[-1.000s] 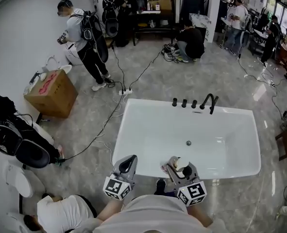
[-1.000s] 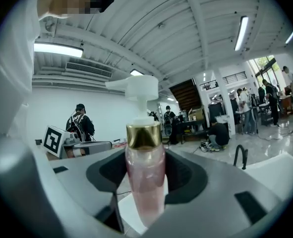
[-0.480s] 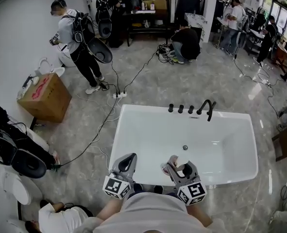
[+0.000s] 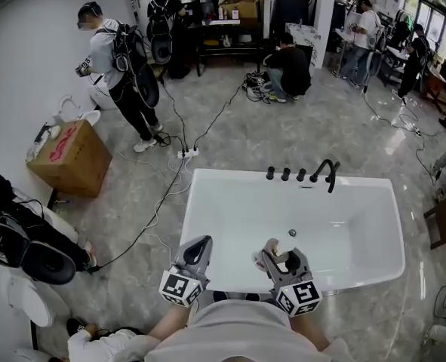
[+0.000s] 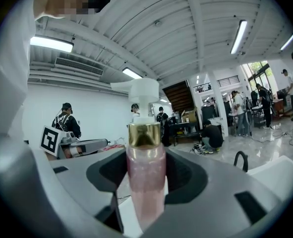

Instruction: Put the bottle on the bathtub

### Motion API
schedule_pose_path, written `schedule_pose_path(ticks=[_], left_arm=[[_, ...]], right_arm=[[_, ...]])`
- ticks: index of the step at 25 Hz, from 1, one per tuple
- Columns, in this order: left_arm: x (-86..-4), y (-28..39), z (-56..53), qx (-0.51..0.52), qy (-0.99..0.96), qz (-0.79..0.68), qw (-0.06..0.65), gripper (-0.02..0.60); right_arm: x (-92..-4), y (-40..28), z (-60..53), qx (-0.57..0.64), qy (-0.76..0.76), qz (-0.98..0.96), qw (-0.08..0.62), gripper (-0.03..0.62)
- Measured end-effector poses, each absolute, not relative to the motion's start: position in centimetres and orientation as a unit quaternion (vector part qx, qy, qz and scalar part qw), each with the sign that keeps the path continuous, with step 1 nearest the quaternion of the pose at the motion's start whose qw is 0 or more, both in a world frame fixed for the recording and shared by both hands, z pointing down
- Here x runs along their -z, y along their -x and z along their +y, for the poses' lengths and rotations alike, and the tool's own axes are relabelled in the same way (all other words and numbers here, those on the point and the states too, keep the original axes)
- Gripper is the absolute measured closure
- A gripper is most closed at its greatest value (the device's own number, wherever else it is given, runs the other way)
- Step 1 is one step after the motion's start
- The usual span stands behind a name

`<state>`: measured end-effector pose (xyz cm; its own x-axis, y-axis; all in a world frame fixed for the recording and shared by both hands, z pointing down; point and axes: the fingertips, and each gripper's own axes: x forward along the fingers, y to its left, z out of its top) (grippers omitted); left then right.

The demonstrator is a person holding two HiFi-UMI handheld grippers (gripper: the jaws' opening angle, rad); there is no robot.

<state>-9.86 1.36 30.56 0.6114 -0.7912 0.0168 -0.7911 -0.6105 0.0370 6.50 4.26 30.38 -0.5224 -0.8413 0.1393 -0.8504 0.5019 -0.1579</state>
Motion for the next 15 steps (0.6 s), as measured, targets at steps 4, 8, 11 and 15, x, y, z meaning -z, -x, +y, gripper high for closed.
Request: schedule_pose_path(ticks=[4,8,11,15], left_arm=[[-30.9,10.6,0.9,-0.002,-0.898,-0.439,0.024,0.586],[-31.4,11.1,0.4,-0.006,-0.897,-0.441,0.029,0.586],[-31.9,11.3,-0.1,-0.013,-0.896,-0.442,0.032,0.586],[-33.1,12.0,-0.9,-0.019,-0.897,-0.44,0.037,0.586]], right_arm=[[-30.7,-5.7,3.7,-0.107,-0.488,-0.866,0.024,0.378],[-31.0,-5.4,3.2,-0.108,-0.487,-0.866,0.031,0.378],[-31.3,-5.2,2.6,-0.109,-0.486,-0.866,0.036,0.378],[-32.3,-4.4,1.8,-0.104,-0.485,-0.867,0.048,0.378]])
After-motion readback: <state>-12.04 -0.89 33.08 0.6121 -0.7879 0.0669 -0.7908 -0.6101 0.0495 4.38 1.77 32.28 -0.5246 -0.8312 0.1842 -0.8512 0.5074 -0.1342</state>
